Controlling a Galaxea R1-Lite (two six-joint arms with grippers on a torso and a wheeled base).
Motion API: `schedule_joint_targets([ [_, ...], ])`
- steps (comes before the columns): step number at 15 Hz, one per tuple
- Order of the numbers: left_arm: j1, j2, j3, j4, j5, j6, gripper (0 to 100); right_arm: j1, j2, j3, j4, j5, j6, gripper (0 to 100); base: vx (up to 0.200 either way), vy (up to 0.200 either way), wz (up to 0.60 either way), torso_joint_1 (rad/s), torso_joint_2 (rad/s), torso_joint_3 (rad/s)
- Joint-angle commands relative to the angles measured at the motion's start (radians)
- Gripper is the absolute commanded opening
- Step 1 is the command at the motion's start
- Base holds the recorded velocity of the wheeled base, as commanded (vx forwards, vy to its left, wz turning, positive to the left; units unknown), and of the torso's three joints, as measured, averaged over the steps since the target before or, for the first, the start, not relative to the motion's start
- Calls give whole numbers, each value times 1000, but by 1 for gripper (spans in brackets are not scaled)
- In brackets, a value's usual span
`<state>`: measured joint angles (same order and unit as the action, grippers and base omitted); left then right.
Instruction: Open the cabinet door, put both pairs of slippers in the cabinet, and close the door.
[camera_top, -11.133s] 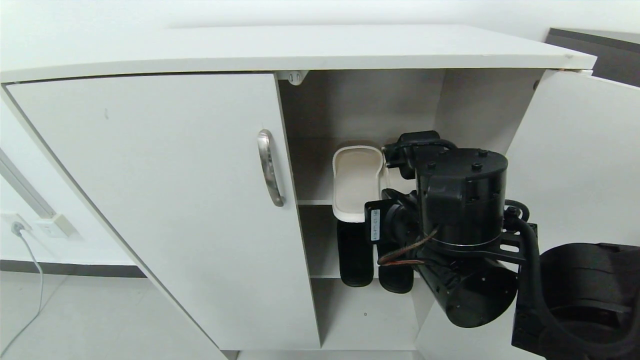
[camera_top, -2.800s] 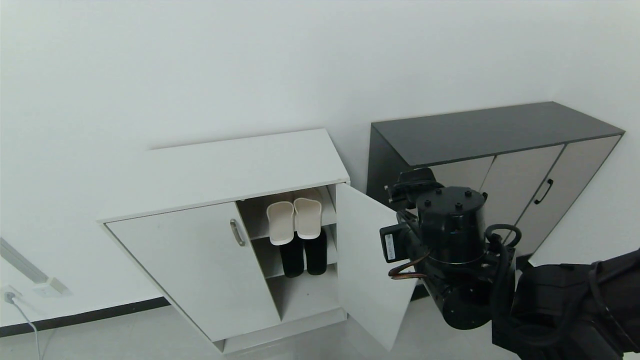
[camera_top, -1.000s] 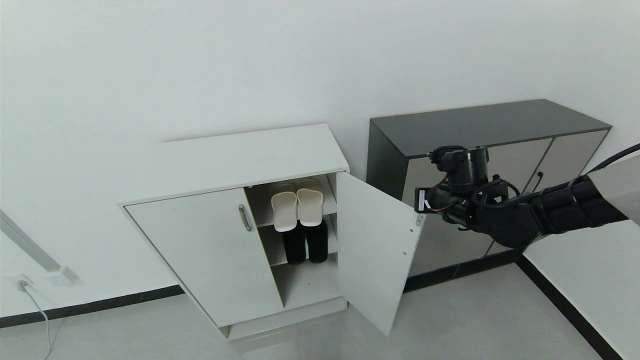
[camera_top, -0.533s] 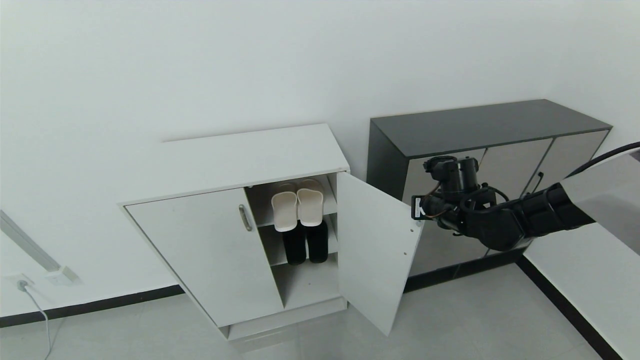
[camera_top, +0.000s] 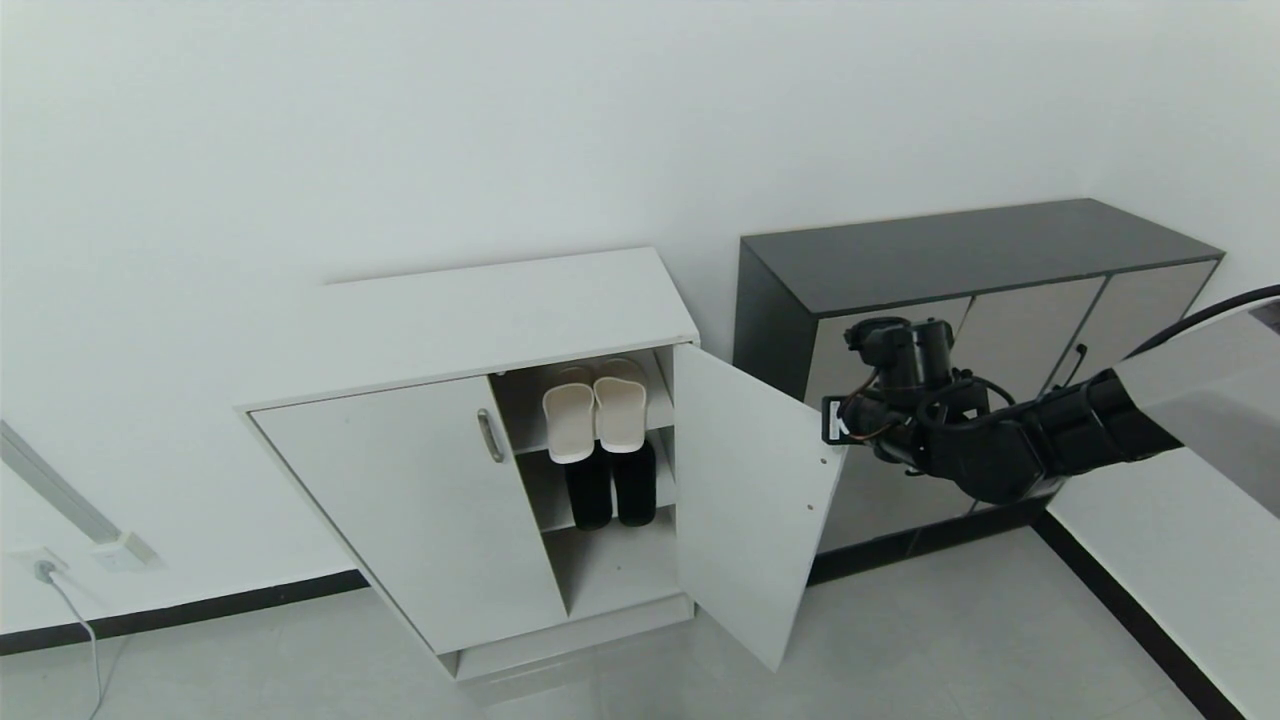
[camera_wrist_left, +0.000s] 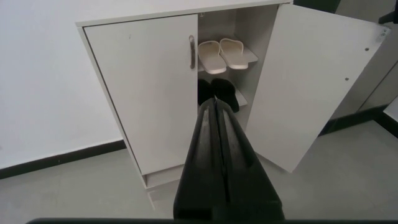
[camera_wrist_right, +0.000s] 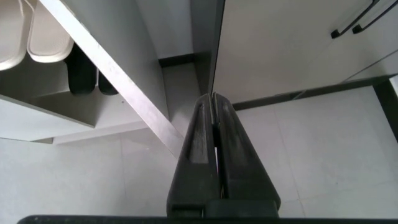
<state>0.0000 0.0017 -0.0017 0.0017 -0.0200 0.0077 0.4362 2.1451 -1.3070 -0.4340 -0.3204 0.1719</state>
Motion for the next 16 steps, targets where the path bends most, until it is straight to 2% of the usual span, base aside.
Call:
schedule_joint_targets([
  [1,0,0,0,0,0,0,0,4,-2,3,0,-2,0,0,0,0,0,0,0,0],
  [7,0,0,0,0,0,0,0,56,-45,60,-6,-9,0,0,0,0,0,0,0,0],
  [10,0,0,0,0,0,0,0,133,-113,144,-11,-9,4,0,0,0,0,0,0,0],
  [14,0,0,0,0,0,0,0,234,-148,244,-97,-11,3,0,0,0,0,0,0,0],
  [16,0,0,0,0,0,0,0,242,-154,252,-103,-19,4,0,0,0,0,0,0,0],
])
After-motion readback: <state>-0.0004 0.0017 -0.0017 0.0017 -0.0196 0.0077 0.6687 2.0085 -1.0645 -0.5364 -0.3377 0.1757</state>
